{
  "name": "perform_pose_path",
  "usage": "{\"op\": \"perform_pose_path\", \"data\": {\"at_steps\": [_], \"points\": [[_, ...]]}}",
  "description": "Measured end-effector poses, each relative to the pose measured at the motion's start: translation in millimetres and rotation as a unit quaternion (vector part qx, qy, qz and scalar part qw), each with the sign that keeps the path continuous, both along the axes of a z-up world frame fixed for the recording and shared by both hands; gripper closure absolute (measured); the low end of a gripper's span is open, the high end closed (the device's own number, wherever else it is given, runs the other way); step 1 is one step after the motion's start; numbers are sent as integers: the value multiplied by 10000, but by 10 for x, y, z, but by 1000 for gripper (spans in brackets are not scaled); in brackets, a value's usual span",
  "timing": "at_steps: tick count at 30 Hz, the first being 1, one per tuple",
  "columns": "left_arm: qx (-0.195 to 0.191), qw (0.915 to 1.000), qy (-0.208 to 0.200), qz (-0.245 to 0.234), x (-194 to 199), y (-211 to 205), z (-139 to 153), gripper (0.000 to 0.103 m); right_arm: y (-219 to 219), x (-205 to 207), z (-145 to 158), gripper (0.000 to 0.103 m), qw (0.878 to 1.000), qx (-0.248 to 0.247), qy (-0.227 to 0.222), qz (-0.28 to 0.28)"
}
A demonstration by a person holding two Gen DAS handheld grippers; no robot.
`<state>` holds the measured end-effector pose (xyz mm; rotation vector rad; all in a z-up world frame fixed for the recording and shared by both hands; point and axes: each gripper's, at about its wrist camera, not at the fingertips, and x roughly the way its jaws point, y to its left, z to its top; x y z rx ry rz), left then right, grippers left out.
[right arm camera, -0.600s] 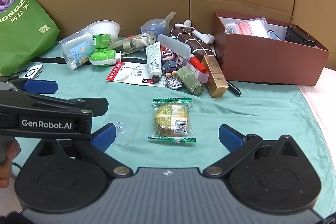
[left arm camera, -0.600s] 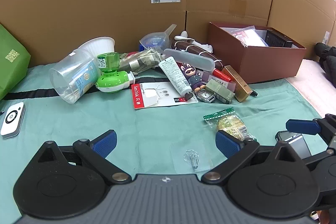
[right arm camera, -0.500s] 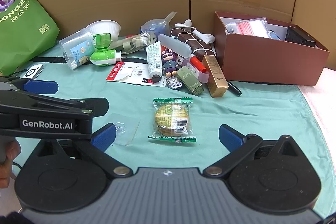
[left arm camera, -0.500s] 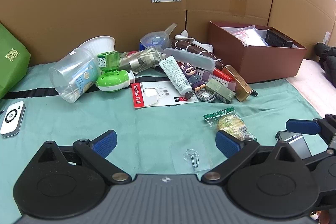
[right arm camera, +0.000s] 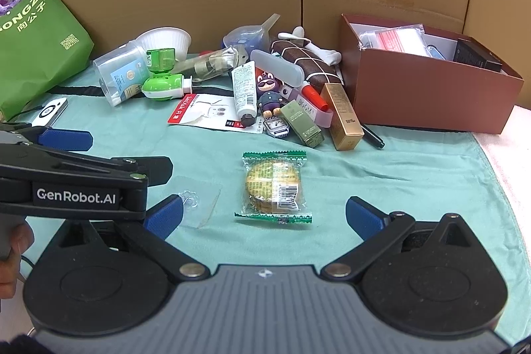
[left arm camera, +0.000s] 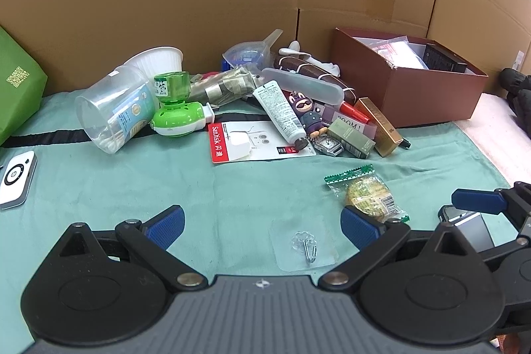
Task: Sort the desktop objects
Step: 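Move the right gripper toward the wrapped round biscuit pack, then close the right gripper on the biscuit pack while the left gripper grasps the clear hook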
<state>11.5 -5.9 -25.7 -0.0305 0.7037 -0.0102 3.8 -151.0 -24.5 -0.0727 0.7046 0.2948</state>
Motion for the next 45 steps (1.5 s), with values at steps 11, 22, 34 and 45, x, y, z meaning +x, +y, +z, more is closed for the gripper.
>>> {"op": "perform_pose_path", "data": {"at_steps": [11, 22, 34, 45], "points": [[-62, 9997, 244, 44, 105, 41, -144, 0, -10, 158, -135, 2, 9995, -21, 297, -105], [-232, 9989, 401, 22, 235, 106, -259, 0, -46, 327, -249, 2, 9990, -14, 421, -132], [-670, 9954, 335, -601, 140, 369, -248, 13, -63, 565, -318, 2, 10000, 51, 48, -47], [-135, 9902, 383, -1334, 285, -69, -465, 32, -138, 778, -441, 52, 9998, -160, -21, 131]]}}
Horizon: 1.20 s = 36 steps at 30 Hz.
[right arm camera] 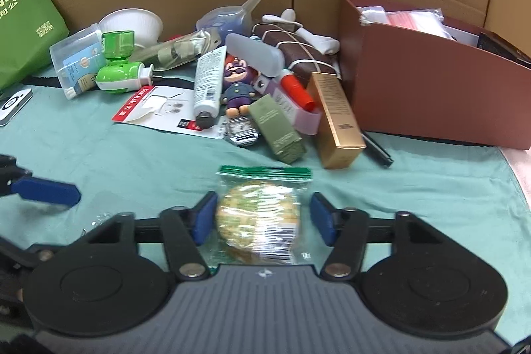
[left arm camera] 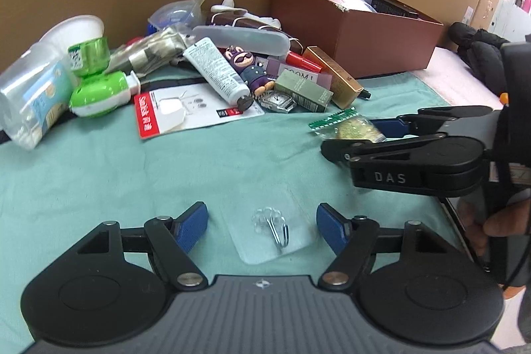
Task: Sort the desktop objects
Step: 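Close the right gripper on the biscuit pack while the left gripper grasps the clear hook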
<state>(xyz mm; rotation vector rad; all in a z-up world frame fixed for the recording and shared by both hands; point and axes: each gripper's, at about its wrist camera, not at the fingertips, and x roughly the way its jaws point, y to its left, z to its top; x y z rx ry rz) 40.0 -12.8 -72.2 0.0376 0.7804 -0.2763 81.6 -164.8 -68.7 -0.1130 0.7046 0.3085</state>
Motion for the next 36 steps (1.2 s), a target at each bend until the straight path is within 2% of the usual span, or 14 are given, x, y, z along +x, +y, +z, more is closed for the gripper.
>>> {"op": "perform_pose_path", "data": {"at_steps": [2, 3, 12, 23, 29, 36], "points": [[77, 9999, -15, -109, 1, -27, -7, 55, -34, -3, 4, 52, 10000, -24, 2, -8], [130, 9998, -32, -127, -6, -37, -3, 59, -35, -3, 3, 52, 10000, -28, -8, 15], [294, 9987, -132, -401, -134, -118, 11, 64, -5, 20, 0, 50, 10000, -16, -66, 6], [77, 9994, -266, -207, -178, -4, 139, 70, 18, -49, 37, 55, 9999, -69, -63, 41], [-140, 9983, -569, -18, -143, 101, 388, 70, -6, -170, 154, 55, 9996, -14, -260, 49], [-613, 9937, -929, -108, 137, 35, 806, 69, -140, -264, 424, 55, 9982, 162, -585, 12]]}}
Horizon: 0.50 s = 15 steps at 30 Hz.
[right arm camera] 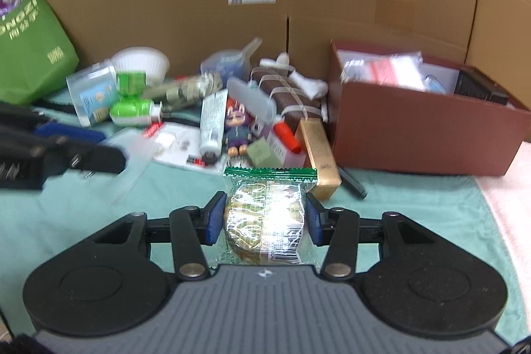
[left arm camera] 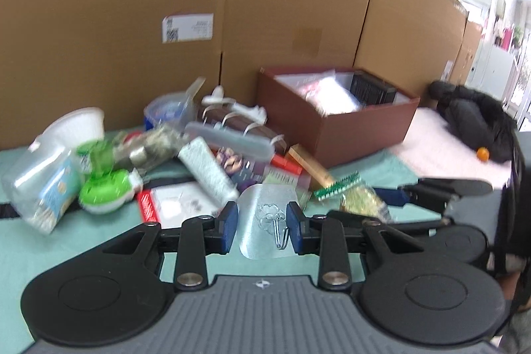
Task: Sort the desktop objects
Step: 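Close the right gripper on the biscuit pack while the left gripper grasps the clear hook, then carry the biscuit pack and hook into the brown box and release both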
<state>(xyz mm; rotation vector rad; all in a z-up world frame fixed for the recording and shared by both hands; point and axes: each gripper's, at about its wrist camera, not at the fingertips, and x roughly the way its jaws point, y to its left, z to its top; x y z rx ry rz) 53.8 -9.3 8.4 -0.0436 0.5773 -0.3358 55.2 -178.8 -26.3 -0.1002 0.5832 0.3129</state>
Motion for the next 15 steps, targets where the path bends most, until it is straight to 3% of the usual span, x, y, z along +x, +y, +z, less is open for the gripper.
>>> {"op": "perform_pose_path", "data": {"at_steps": [6, 15], "points": [[-474, 9986, -120, -180, 434, -271, 340, 69, -299, 61, 390, 55, 9984, 208, -468, -227], [-745, 9959, -115, -507, 1168, -1056, 628, 69, -1040, 521, 866, 55, 9866, 376, -1102, -1138]]}}
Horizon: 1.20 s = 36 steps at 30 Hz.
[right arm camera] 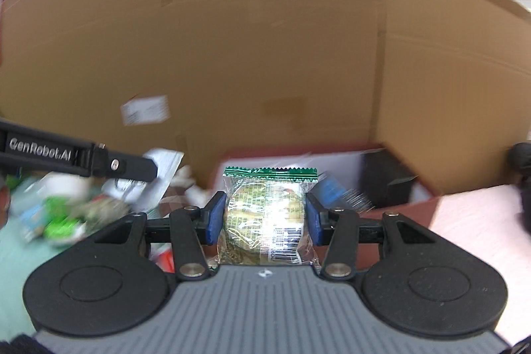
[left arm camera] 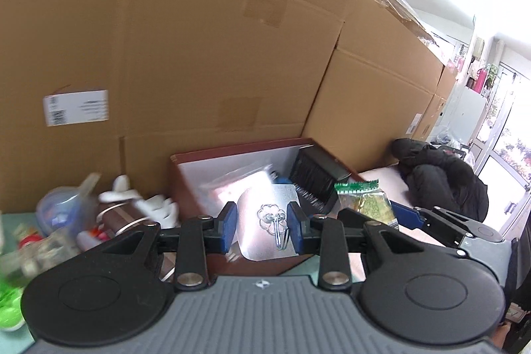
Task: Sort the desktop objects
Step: 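Carry the biscuit pack and hook into the brown box and release both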
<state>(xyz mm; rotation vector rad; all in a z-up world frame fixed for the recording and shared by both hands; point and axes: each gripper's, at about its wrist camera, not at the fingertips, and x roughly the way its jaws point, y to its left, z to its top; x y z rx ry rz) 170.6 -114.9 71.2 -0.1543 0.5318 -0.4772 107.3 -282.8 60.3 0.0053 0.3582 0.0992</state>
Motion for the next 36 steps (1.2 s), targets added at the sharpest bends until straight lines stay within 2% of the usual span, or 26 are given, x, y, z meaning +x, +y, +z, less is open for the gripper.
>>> {"op": "perform_pose_path", "data": {"at_steps": [4, 7, 12, 15, 16, 19, 20, 21, 24, 26, 29, 36], "points": [[75, 9999, 34, -64, 362, -402, -22, 68, -343, 323, 42, 55, 9986, 49, -105, -509], [89, 9997, 201, -101, 658, -654, -94, 68, -562, 601, -49, 55, 9974, 21, -44, -720], [114, 9995, 285, -97, 1026, -949, -217, 68, -814, 1041, -308, 55, 9964, 62, 217, -811], [102, 9997, 211, -83, 1158, -1046, -277, 63, -872, 1247, -395, 54, 9969, 113, 299, -720], [125, 9998, 162, -59, 1187, -1070, -304, 60, -875, 1317, -420, 54, 9971, 92, 316, -679], [66, 9998, 164, -125, 1205, -1049, -341, 17, -854, 1508, -496, 52, 9972, -157, 487, -536], [26, 9998, 117, -137, 1183, -1023, -355, 12, -837, 1529, -509, 44, 9968, -282, 477, -584], [33, 9999, 67, -133, 1160, -1002, -359, 11, -824, 1525, -514, 31, 9965, -372, 416, -615], [152, 9998, 76, -96, 1123, -1021, -353, 10, -816, 1460, -516, 9, 9974, -347, 150, -615], [196, 9997, 93, -104, 1098, -1011, -346, 10, -801, 1443, -516, 4, 9975, -232, 189, -634], [262, 9995, 59, -179, 1030, -978, -350, 10, -755, 1443, -526, 2, 9973, -122, 377, -622], [460, 9988, -7, -136, 851, -886, -334, 10, -698, 1484, -489, 2, 9931, -214, 734, -886]]}}
